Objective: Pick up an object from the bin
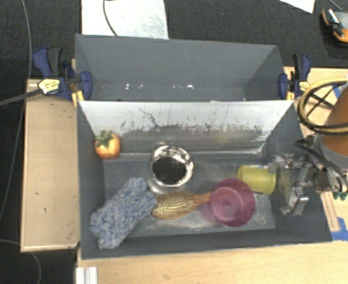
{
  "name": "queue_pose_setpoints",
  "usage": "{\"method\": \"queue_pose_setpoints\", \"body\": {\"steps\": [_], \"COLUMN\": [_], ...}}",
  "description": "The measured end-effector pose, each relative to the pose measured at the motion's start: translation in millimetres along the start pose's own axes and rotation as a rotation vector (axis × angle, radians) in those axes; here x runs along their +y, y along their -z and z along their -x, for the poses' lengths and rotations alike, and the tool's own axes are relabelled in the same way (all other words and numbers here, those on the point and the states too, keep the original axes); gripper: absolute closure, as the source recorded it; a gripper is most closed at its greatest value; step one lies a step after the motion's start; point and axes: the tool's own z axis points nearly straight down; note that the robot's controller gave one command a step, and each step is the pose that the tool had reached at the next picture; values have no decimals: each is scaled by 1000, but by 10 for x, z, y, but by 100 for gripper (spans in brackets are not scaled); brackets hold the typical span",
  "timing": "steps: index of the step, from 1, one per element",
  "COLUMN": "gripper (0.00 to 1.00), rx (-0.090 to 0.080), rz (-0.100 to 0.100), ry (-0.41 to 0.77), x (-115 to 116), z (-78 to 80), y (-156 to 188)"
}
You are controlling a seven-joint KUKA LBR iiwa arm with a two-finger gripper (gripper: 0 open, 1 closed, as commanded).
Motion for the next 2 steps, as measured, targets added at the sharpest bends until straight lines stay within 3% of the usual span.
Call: {"method": "queue_pose_setpoints", "body": {"steps": [1, 2], "gripper": [0, 0], "rx": [0, -4], "rz": [0, -1], "ry": [0, 390], "x": [0, 181], "z": [0, 11], "y": [0, -658]}}
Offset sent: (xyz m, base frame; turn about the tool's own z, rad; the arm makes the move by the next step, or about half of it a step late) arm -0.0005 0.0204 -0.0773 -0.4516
